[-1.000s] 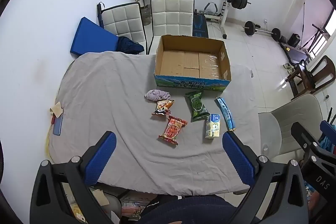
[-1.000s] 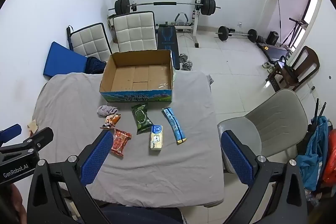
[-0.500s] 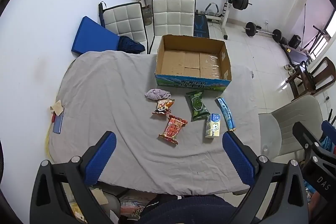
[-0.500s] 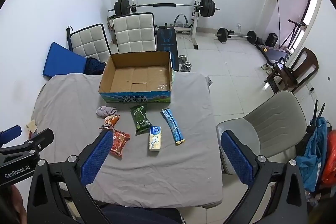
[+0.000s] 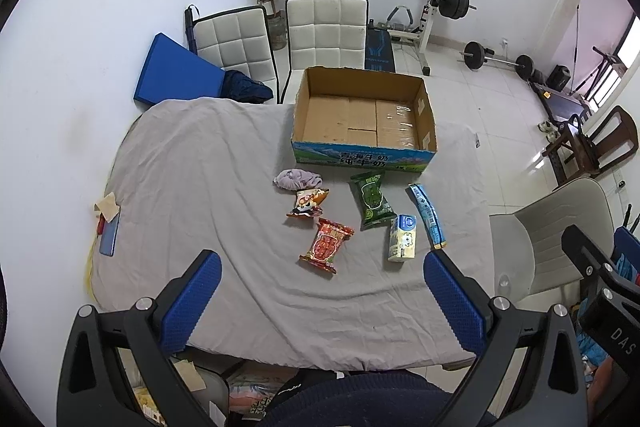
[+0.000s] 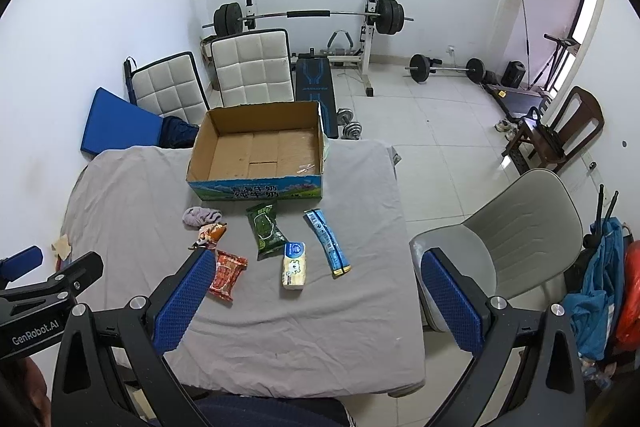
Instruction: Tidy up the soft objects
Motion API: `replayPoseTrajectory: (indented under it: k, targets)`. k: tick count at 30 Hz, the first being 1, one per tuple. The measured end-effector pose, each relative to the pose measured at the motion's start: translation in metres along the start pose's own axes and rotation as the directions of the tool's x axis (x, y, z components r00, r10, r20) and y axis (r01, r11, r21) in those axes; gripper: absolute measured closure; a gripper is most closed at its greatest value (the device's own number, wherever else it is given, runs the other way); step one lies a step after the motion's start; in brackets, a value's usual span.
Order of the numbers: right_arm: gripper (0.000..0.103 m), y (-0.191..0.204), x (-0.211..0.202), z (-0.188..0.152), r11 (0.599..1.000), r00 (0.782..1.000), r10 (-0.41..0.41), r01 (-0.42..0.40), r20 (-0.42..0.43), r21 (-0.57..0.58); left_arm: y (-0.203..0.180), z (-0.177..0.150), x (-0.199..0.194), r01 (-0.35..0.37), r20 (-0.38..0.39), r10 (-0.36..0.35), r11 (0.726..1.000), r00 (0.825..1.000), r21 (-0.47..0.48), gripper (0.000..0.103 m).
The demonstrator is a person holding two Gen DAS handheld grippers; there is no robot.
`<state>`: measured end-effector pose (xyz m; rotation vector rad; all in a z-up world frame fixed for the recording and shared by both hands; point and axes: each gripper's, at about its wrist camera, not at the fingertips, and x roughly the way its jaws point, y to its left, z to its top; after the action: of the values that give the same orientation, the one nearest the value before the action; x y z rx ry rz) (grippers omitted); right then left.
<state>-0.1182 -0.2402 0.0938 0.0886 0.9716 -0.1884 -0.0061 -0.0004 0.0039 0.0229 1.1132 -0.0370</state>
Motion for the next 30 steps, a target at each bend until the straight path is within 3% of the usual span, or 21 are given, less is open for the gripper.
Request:
replayPoseTrajectory:
  k: [30]
  targets:
    - [0.0,0.0028,-0.0049,0.0017,1.0,1.0,0.022,-0.022,0.008,-0.012,0.0037,0.0009,-0.0002,-0.006,0.002,0.006,1.0,1.0,-0.017,0.0]
